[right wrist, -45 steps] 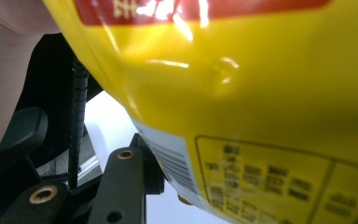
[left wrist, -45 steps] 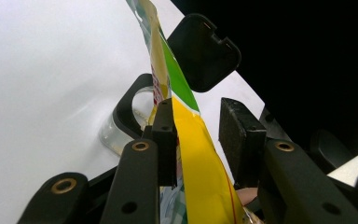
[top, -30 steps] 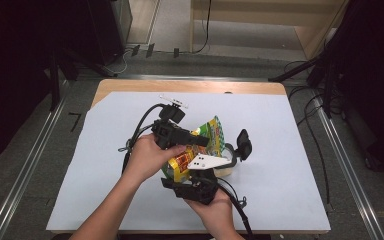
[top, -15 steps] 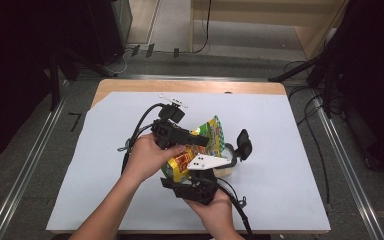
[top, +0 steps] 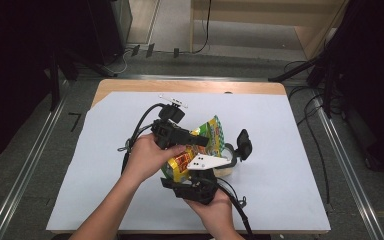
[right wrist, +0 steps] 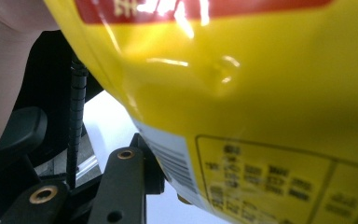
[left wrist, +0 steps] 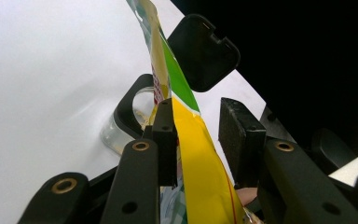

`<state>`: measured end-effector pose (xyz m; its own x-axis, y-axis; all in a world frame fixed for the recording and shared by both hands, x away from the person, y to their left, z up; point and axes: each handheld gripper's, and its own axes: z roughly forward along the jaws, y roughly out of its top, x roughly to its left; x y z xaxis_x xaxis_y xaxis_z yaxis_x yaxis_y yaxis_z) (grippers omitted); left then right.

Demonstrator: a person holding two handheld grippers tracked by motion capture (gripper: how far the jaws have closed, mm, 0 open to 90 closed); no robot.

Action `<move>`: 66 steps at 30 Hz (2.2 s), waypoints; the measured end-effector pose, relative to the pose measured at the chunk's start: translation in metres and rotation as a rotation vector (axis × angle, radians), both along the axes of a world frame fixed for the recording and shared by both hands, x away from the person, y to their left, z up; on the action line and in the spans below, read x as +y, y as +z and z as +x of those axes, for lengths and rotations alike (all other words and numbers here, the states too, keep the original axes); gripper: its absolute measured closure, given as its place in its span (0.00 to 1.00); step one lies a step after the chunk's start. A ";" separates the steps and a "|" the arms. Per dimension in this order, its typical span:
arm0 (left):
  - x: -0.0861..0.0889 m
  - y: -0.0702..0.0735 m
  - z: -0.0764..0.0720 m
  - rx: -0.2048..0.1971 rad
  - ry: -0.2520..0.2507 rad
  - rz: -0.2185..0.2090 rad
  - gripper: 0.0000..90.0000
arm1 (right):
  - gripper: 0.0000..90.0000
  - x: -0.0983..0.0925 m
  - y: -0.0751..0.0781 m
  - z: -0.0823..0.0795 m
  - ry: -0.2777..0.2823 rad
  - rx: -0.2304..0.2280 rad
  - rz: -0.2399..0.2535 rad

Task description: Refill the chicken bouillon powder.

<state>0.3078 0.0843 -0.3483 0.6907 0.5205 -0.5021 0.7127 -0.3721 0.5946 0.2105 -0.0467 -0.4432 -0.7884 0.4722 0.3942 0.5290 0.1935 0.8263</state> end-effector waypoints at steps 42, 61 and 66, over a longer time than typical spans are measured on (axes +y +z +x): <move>-0.001 0.007 -0.009 -0.080 0.032 0.038 0.77 | 0.74 0.002 -0.003 0.006 0.030 0.007 0.044; 0.000 0.003 -0.007 -0.061 0.034 0.024 0.77 | 0.72 0.002 -0.004 0.006 0.032 -0.002 0.024; 0.000 0.003 -0.006 -0.054 0.036 0.020 0.77 | 0.71 0.002 -0.004 0.005 0.021 -0.021 0.010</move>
<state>0.3017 0.0845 -0.3457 0.6971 0.5552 -0.4537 0.6930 -0.3593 0.6251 0.2153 -0.0446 -0.4469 -0.8061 0.4521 0.3818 0.5074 0.1962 0.8390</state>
